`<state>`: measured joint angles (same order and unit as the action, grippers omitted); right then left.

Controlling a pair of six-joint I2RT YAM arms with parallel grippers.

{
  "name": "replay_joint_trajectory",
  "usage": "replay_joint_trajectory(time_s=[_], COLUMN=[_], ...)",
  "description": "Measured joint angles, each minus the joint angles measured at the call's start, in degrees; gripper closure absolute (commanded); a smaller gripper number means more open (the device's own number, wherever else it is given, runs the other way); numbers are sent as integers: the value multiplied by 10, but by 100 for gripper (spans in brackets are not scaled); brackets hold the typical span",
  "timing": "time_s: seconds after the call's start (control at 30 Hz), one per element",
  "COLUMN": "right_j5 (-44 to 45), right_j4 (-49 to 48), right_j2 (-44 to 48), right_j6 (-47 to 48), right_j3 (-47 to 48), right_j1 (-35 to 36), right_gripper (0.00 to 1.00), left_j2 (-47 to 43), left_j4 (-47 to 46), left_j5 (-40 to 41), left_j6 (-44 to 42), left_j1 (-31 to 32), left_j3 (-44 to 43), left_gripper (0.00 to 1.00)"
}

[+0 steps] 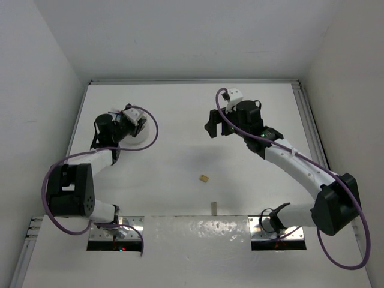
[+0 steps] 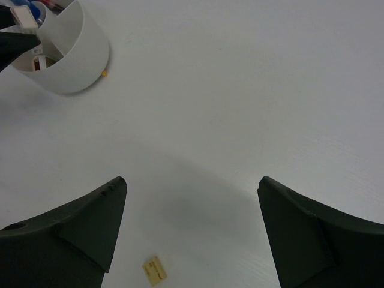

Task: Sort the stationery into containers
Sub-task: Place the stationery in the storage box.

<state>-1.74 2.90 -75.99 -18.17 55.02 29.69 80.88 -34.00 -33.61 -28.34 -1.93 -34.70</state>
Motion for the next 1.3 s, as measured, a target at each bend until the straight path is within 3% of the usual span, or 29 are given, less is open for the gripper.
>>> replay_joint_trajectory(time_s=[0.77,0.8,0.83,0.93,1.13,1.3], right_j5=[0,0,-1,-3,-9,-14], right_j4=[26,27,28,28,28,29], right_j2=[0,0,0,-4,-18,-18], right_j6=[5,5,5,5,5,9], right_j3=[9,9,9,10,16,16], right_j1=[-26,-26,-26,-26,-26,-24], right_gripper=[12,12,12,12,12,12], left_j2=[66,66,66,66,65,63], left_j4=[7,7,7,10,34,61], left_j5=[7,8,10,11,3,-9], left_j6=[-51,-51,-52,-55,-62,-61], left_j1=[0,0,0,-1,-2,-4], left_j3=[-2,-2,-2,-2,-13,-34], left_gripper=[99,96,84,64,46,40])
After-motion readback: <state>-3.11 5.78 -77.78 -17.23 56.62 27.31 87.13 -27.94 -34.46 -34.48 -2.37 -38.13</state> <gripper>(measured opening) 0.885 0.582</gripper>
